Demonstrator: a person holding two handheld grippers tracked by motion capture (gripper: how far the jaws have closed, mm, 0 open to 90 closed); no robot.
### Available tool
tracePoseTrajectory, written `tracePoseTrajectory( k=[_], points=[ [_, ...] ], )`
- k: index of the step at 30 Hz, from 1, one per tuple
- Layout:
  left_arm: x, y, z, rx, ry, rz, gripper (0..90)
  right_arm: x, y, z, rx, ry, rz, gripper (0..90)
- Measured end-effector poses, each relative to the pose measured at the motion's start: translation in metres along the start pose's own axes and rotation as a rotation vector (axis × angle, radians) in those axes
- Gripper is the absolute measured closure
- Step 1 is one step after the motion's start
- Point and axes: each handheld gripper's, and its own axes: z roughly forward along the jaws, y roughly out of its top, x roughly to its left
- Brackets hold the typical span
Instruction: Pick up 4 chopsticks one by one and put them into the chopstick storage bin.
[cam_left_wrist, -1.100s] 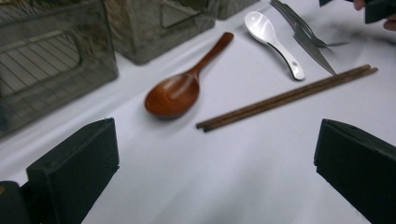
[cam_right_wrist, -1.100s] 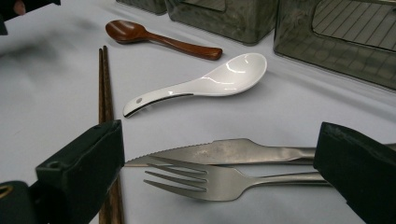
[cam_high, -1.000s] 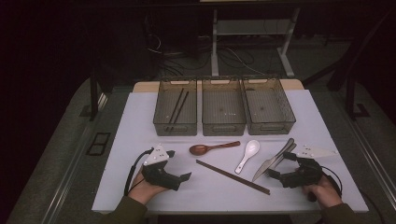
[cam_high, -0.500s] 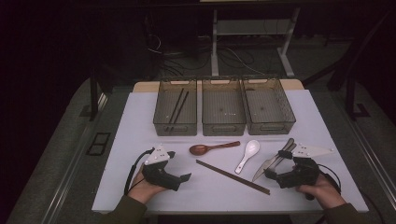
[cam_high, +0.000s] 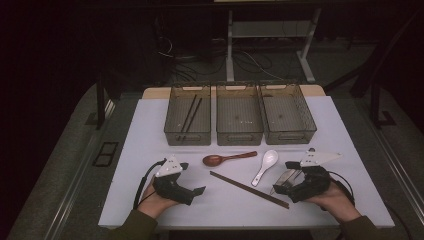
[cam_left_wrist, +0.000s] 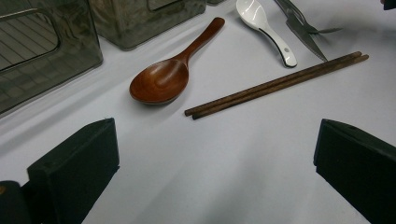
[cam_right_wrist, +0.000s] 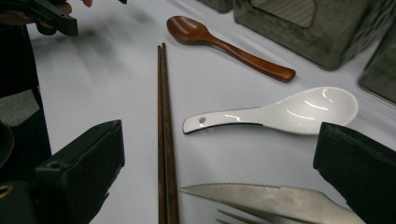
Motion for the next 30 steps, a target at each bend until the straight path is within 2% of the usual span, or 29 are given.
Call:
tracePoseTrajectory(
  k=[5, 6, 8, 12, 19, 26, 30],
  points=[
    [0.000, 0.000, 0.000, 0.000, -0.001, 0.002, 0.0, 0.003, 0.007, 0.009, 0.016, 0.012, -0.009, 1.6],
    [0.000, 0.000, 0.000, 0.000, -0.002, 0.004, 0.0, 0.003, 0.009, 0.010, 0.019, 0.016, -0.008, 3.3],
    [0.000, 0.000, 0.001, 0.001, -0.003, 0.004, 0.0, 0.004, 0.011, 0.013, 0.020, 0.038, -0.018, 14.5],
    [-0.001, 0.000, 0.001, 0.002, -0.005, 0.010, 0.0, 0.006, 0.016, 0.021, 0.049, 0.062, -0.023, 15.5],
    [-0.001, 0.000, 0.001, 0.003, -0.005, 0.014, 0.0, 0.014, 0.022, 0.034, 0.098, 0.053, -0.060, 24.4],
    [-0.002, 0.000, 0.002, 0.008, -0.005, 0.020, 0.0, 0.021, 0.023, 0.042, 0.158, 0.044, -0.098, 37.9],
    [-0.002, 0.000, 0.002, 0.010, -0.006, 0.022, 0.0, 0.022, 0.022, 0.043, 0.192, 0.039, -0.101, 47.3]
  ],
)
